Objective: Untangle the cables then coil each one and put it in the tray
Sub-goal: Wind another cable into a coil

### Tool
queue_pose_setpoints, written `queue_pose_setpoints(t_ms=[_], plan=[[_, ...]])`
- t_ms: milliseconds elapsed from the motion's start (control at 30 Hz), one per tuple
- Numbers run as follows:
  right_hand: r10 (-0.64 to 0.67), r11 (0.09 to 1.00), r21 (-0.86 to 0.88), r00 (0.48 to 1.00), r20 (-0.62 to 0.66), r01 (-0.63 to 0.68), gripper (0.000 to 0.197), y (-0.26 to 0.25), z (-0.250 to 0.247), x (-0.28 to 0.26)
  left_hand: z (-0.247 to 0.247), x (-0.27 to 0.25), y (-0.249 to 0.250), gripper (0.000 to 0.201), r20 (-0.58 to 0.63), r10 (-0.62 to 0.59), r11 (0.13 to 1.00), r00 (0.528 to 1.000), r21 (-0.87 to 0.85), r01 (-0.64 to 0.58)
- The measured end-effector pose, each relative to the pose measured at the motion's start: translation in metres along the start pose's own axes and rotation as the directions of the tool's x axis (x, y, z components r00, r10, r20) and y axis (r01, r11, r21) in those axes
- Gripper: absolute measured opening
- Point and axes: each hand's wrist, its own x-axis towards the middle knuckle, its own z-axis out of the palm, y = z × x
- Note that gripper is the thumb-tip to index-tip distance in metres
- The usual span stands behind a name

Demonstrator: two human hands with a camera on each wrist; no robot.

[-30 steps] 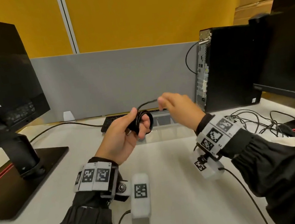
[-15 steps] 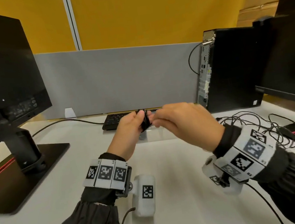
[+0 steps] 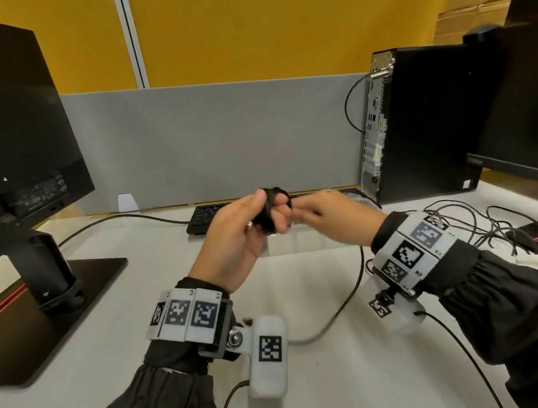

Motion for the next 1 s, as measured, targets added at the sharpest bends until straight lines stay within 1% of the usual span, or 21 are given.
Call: queue_pose_setpoints(t_ms=[33, 100, 167, 233, 300, 367, 400, 433, 467, 500, 533, 567, 633, 667, 700, 733, 800, 867, 900, 933, 1000], plan=[[0.011, 0.999, 0.047, 0.995, 0.102, -0.016, 0.027, 0.001, 0.004, -0.003, -0.003, 0.002, 0.001, 0.032, -0.064, 0.017, 0.997, 0.998, -0.074, -0.022], [0.085, 0.99, 0.089, 0.96, 0.266, -0.112, 0.032, 0.008, 0.01, -0.012, -0.014, 0.007, 0.004, 0.032, -0.193, 0.043, 0.973, 0.98, -0.214, -0.085], [0.174, 0.974, 0.079, 0.925, 0.338, -0.212, 0.034, 0.025, 0.007, -0.024, -0.029, 0.011, 0.011, 0.03, -0.32, 0.076, 0.928, 0.944, -0.324, -0.184], [0.258, 0.953, 0.069, 0.907, 0.334, -0.296, 0.034, 0.048, -0.003, -0.036, -0.048, 0.013, 0.019, 0.029, -0.43, 0.107, 0.863, 0.897, -0.408, -0.299], [0.329, 0.927, 0.075, 0.895, 0.3, -0.366, 0.036, 0.071, -0.016, -0.047, -0.064, 0.01, 0.026, 0.027, -0.529, 0.118, 0.8, 0.84, -0.451, -0.396], [0.398, 0.901, 0.072, 0.882, 0.253, -0.427, 0.036, 0.087, -0.027, -0.057, -0.072, 0.008, 0.027, 0.024, -0.599, 0.107, 0.759, 0.794, -0.467, -0.454], [0.427, 0.892, 0.046, 0.872, 0.239, -0.45, 0.036, 0.092, -0.03, -0.06, -0.072, 0.008, 0.026, 0.024, -0.608, 0.098, 0.76, 0.788, -0.466, -0.454], [0.449, 0.886, 0.001, 0.86, 0.242, -0.463, 0.036, 0.095, -0.032, -0.063, -0.071, 0.008, 0.024, 0.024, -0.598, 0.087, 0.777, 0.797, -0.46, -0.43], [0.472, 0.879, -0.068, 0.843, 0.257, -0.471, 0.035, 0.095, -0.033, -0.065, -0.068, 0.009, 0.022, 0.025, -0.57, 0.073, 0.806, 0.819, -0.45, -0.385], [0.487, 0.873, -0.156, 0.831, 0.269, -0.461, 0.032, 0.092, -0.033, -0.065, -0.063, 0.01, 0.018, 0.025, -0.526, 0.058, 0.84, 0.848, -0.433, -0.326], [0.493, 0.865, -0.246, 0.831, 0.26, -0.436, 0.027, 0.086, -0.033, -0.064, -0.058, 0.011, 0.015, 0.026, -0.473, 0.042, 0.876, 0.88, -0.406, -0.26], [0.472, 0.865, -0.306, 0.852, 0.225, -0.399, 0.028, 0.077, -0.031, -0.062, -0.052, 0.011, 0.012, 0.027, -0.417, 0.029, 0.91, 0.908, -0.366, -0.197], [0.356, 0.897, -0.315, 0.929, 0.098, -0.311, 0.058, 0.054, -0.024, -0.054, -0.036, 0.011, 0.006, 0.03, -0.297, 0.009, 0.961, 0.955, -0.262, -0.091], [0.282, 0.923, -0.279, 0.959, 0.023, -0.265, 0.071, 0.039, -0.02, -0.048, -0.027, 0.009, 0.003, 0.032, -0.236, -0.003, 0.977, 0.972, -0.209, -0.048], [0.209, 0.95, -0.228, 0.977, -0.042, -0.213, 0.078, 0.022, -0.016, -0.042, -0.018, 0.007, 0.001, 0.033, -0.183, -0.016, 0.986, 0.983, -0.167, -0.015], [0.144, 0.973, -0.17, 0.986, -0.089, -0.157, 0.078, 0.008, -0.012, -0.035, -0.011, 0.005, -0.001, 0.033, -0.142, -0.03, 0.989, 0.989, -0.146, 0.009], [0.023, 0.998, -0.048, 0.987, -0.156, -0.031, 0.062, -0.01, -0.001, -0.022, 0.0, 0.001, -0.002, 0.037, -0.099, -0.065, 0.984, 0.993, -0.172, 0.047], [-0.059, 0.996, 0.044, 0.965, -0.257, 0.072, 0.043, -0.018, 0.008, -0.012, 0.004, -0.002, 0.0, 0.042, -0.074, -0.091, 0.971, 0.993, -0.227, 0.073], [-0.069, 0.99, 0.097, 0.951, -0.301, 0.102, 0.036, -0.019, 0.012, -0.008, 0.005, -0.002, 0.001, 0.041, -0.053, -0.098, 0.967, 0.994, -0.243, 0.083], [-0.053, 0.98, 0.164, 0.944, -0.326, 0.111, 0.029, -0.019, 0.014, -0.004, 0.007, -0.003, 0.003, 0.039, -0.027, -0.102, 0.963, 0.994, -0.252, 0.092], [-0.017, 0.951, 0.288, 0.946, -0.325, 0.116, 0.019, -0.02, 0.016, -0.001, 0.007, -0.004, 0.005, 0.038, -0.003, -0.101, 0.958, 0.995, -0.271, 0.096]])
